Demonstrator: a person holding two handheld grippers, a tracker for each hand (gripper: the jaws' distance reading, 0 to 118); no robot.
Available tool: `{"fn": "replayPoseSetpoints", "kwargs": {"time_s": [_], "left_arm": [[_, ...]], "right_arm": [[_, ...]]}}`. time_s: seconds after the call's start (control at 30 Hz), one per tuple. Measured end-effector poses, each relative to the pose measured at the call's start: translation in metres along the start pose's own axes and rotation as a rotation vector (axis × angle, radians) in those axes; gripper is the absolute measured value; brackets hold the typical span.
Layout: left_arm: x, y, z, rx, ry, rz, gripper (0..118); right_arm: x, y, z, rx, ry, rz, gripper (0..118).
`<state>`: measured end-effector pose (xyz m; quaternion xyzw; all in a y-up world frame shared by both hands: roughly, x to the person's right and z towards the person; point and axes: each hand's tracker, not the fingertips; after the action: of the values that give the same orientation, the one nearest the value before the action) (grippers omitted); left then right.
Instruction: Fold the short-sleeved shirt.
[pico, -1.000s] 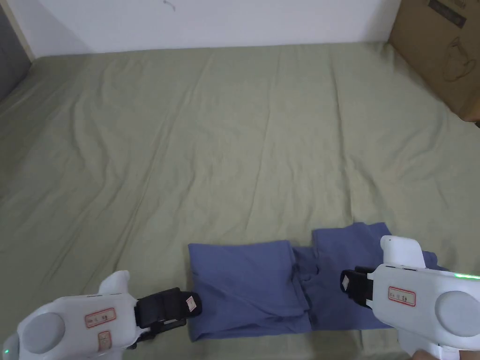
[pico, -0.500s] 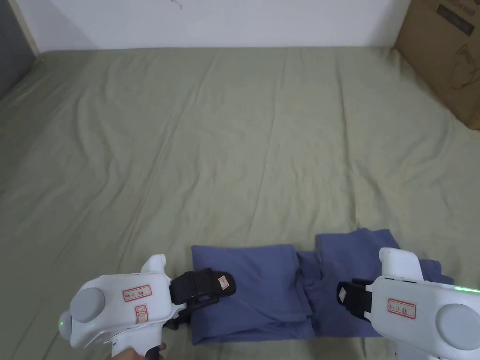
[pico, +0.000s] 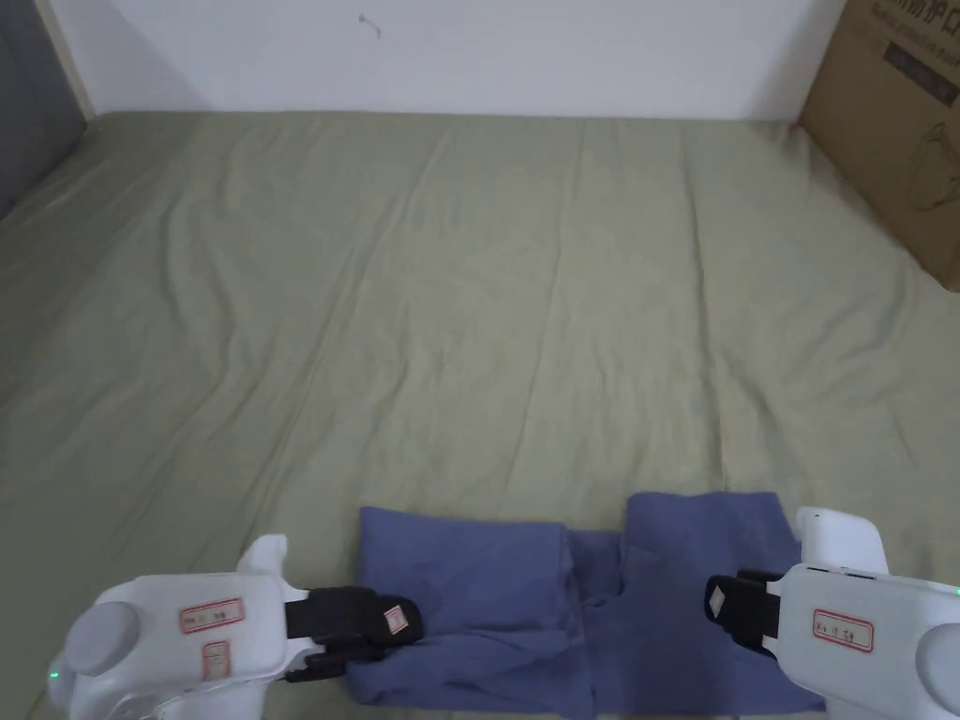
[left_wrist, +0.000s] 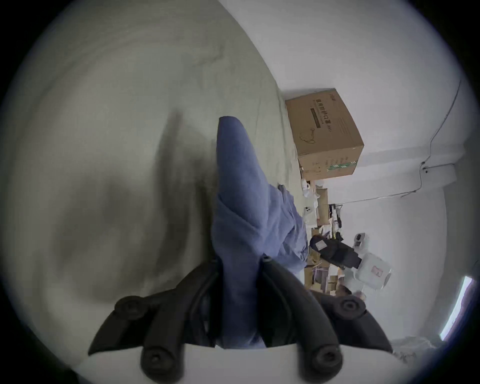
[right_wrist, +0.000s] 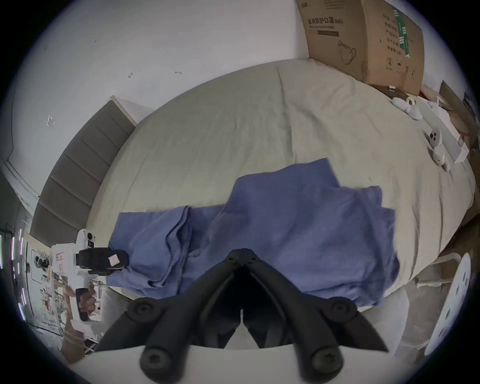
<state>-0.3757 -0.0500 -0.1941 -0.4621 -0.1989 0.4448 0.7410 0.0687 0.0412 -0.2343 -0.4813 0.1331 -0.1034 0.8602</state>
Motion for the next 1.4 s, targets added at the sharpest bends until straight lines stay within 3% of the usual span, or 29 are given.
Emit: {"fn": "replayPoseSetpoints", "kwargs": {"time_s": [0.07, 0.37, 0.73, 1.03, 1.1, 1.33, 1.4], "left_arm": [[-0.008, 0.005, 0.030, 0.011, 0.066, -0.045, 15], [-0.034, 0.012, 0.144, 0.159, 0.294, 0.015, 15], [0.030, 0.008, 0.130, 0.170, 0.380, -0.076, 15], [0.146, 0.009, 0.053, 0.087, 0.352, -0.327, 15], [0.159, 0.007, 0.021, 0.025, 0.339, -0.406, 15], [0.185, -0.009, -0.100, -0.234, 0.353, -0.498, 16], [0.190, -0.013, -0.116, -0.244, 0.326, -0.488, 30]], "right_arm": [[-0.001, 0.001, 0.003, 0.006, 0.000, 0.005, 0], [0.000, -0.004, -0.008, -0.016, -0.007, -0.010, 0], [0.007, -0.004, -0.005, -0.005, 0.014, -0.034, 0], [0.039, -0.010, 0.005, 0.028, 0.022, -0.107, 0], [0.047, -0.012, 0.008, 0.032, 0.020, -0.125, 0], [0.083, -0.026, 0.014, 0.040, 0.005, -0.214, 0], [0.092, -0.030, 0.017, 0.039, -0.007, -0.237, 0]]}}
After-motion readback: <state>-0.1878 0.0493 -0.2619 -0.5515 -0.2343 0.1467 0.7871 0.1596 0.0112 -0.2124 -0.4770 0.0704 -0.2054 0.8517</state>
